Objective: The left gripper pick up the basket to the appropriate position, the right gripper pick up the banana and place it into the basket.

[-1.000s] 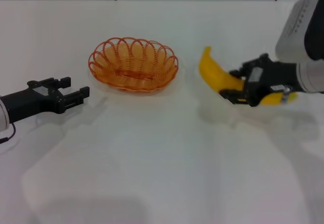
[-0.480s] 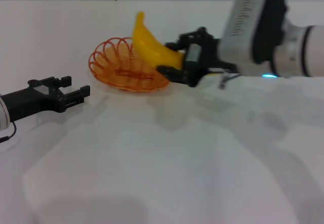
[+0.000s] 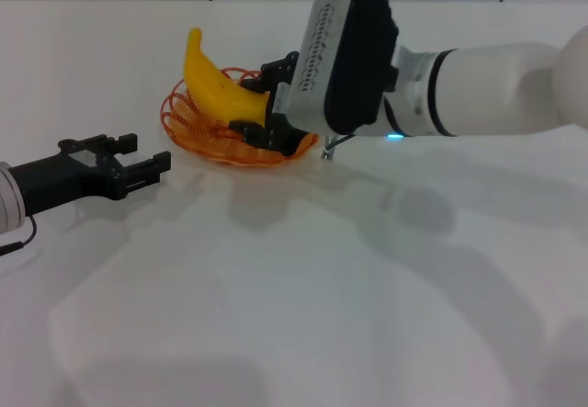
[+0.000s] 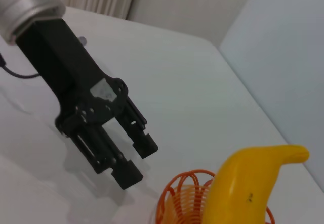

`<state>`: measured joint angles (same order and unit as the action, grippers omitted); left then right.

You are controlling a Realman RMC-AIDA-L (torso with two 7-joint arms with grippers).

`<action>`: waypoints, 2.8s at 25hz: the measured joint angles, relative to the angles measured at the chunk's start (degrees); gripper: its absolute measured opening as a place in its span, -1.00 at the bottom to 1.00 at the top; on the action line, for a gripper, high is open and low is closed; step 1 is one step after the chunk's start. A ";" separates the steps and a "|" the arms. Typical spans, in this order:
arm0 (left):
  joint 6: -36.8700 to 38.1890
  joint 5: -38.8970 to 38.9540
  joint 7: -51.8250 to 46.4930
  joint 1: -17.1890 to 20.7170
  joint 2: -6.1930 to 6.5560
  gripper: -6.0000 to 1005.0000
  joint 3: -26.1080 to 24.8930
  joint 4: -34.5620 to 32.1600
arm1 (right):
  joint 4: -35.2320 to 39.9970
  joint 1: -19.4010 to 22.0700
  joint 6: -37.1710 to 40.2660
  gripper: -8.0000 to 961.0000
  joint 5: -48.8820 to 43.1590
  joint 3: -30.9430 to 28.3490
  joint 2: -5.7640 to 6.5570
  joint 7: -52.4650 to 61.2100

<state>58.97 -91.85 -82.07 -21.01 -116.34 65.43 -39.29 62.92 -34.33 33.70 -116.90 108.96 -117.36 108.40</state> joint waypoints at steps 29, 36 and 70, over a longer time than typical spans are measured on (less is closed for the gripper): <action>0.10 0.72 0.30 -0.63 -0.12 0.30 0.12 0.71 | -1.92 -0.66 -9.67 0.44 -0.26 7.44 -0.08 0.38; 0.08 0.72 0.49 -0.09 -0.12 0.30 -0.23 0.71 | 11.20 11.75 -9.32 0.45 -0.34 5.02 0.40 -5.02; 0.00 2.23 2.89 0.48 -0.26 0.30 -0.24 0.71 | -14.11 15.27 31.48 0.44 24.21 -36.85 0.59 -33.75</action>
<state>58.97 -89.62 -79.18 -20.54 -116.60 65.19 -38.58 48.81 -19.07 65.18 -92.69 72.11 -116.77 74.65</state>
